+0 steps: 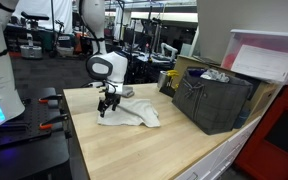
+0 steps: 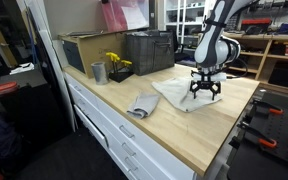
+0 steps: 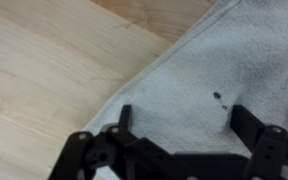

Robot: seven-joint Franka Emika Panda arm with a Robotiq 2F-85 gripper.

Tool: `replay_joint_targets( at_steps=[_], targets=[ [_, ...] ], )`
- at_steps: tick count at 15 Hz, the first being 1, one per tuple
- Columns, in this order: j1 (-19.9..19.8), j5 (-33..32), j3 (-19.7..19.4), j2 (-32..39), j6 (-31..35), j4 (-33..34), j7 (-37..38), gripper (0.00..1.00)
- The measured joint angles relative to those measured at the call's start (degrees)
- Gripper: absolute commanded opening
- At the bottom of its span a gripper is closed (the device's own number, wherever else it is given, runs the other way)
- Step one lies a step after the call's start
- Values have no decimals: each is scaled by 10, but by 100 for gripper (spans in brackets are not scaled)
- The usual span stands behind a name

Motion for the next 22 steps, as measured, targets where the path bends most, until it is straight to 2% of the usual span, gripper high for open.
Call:
replay_joint_targets(
  at_steps=[4,9,12,15,16,17,18,22],
  targets=[
    [-54,79,60,-10,61,-40,-17,100],
    [-173,166,175,-14,111,-56,-61,100],
    [-240,196,233,-14,129,-56,-80,100],
    [-279,199,263,-9,135,-56,-81,100],
    [-280,198,265,-4,136,-55,-81,75],
    [-279,196,264,3,136,-53,-81,74],
    [-275,193,262,10,136,-50,-81,68],
    [-226,183,228,29,136,-25,-79,36]
  ],
)
